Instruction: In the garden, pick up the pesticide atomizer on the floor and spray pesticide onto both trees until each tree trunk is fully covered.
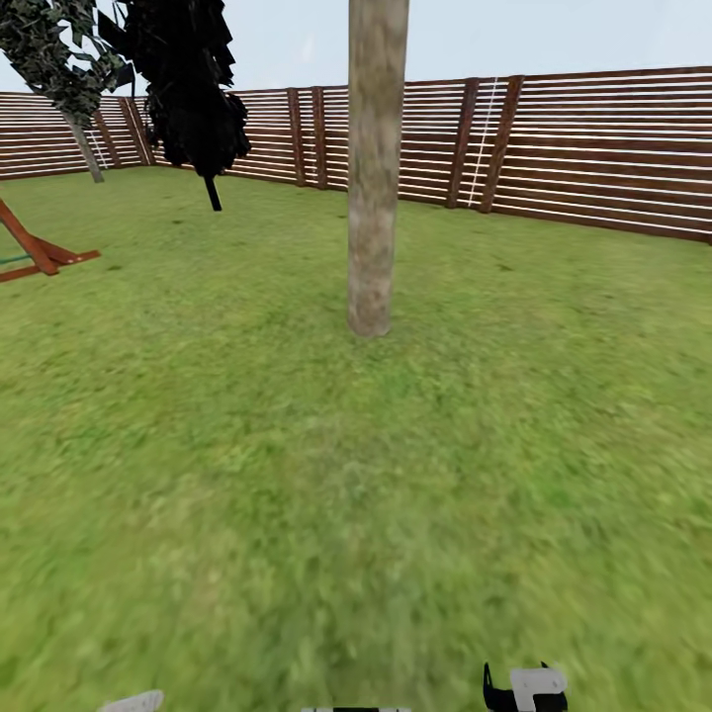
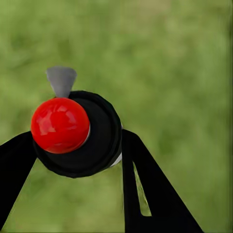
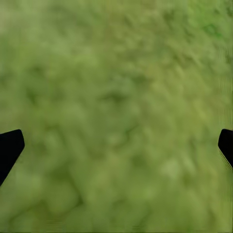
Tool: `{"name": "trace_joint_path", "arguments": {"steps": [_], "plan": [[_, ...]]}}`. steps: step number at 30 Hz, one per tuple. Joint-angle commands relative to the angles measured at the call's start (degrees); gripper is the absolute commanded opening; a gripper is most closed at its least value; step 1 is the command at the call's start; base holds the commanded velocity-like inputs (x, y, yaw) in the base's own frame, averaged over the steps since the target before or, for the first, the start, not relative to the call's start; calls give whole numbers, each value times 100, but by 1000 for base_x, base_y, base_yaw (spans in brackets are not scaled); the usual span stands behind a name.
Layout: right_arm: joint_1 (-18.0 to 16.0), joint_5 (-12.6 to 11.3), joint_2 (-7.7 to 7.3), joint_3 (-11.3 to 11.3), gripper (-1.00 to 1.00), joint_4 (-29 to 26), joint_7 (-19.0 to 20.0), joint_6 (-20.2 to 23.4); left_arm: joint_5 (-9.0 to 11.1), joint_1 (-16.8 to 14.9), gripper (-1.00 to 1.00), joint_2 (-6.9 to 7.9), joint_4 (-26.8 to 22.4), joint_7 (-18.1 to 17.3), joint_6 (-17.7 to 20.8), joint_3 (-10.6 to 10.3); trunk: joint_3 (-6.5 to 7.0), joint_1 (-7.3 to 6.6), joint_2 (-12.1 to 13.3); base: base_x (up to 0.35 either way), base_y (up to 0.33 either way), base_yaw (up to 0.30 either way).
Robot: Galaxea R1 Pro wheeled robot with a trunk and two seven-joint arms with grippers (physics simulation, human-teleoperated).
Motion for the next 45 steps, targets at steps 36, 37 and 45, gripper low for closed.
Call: {"name": "trace_joint_path", "arguments": {"steps": [36,37,45], "plan": [[0,-7,19,0,100,2,0,-4,4,0,-100,-3,0,-2,4,2,74,0,0,341,0,-68],[0,-4,23,4,100,5,0,-6,3,0,-100,-2,0,-2,4,2,74,0,0,342,0,0],[0,0,26,9,100,93,0,-8,1,0,-100,1,0,-2,4,2,74,0,0,342,0,0]]}}
